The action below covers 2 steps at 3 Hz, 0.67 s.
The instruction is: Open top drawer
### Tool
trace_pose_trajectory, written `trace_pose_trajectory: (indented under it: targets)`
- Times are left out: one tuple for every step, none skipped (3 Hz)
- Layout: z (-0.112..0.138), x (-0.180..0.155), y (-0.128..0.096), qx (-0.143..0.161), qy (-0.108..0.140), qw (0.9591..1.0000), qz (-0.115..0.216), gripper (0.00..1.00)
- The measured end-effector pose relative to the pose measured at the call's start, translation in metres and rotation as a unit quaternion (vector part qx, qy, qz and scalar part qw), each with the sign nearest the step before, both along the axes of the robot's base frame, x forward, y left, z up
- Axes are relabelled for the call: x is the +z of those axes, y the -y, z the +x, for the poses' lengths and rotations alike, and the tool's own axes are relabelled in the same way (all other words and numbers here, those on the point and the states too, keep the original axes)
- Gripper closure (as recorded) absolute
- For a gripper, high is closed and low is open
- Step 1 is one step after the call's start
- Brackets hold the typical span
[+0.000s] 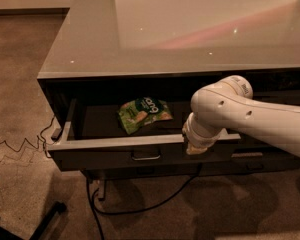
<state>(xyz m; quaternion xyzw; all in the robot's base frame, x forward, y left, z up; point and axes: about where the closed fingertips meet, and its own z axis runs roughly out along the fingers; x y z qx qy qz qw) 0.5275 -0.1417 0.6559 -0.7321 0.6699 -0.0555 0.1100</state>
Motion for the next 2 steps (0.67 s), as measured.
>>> trace_pose_trajectory:
  targets:
    - [0.0, 0.005, 0.0, 0.0, 0.0, 1.0, 0.0, 0.04]
    - [-0.033, 0.014, 0.004, -0.031, 0.019, 0.9992, 0.018, 0.0]
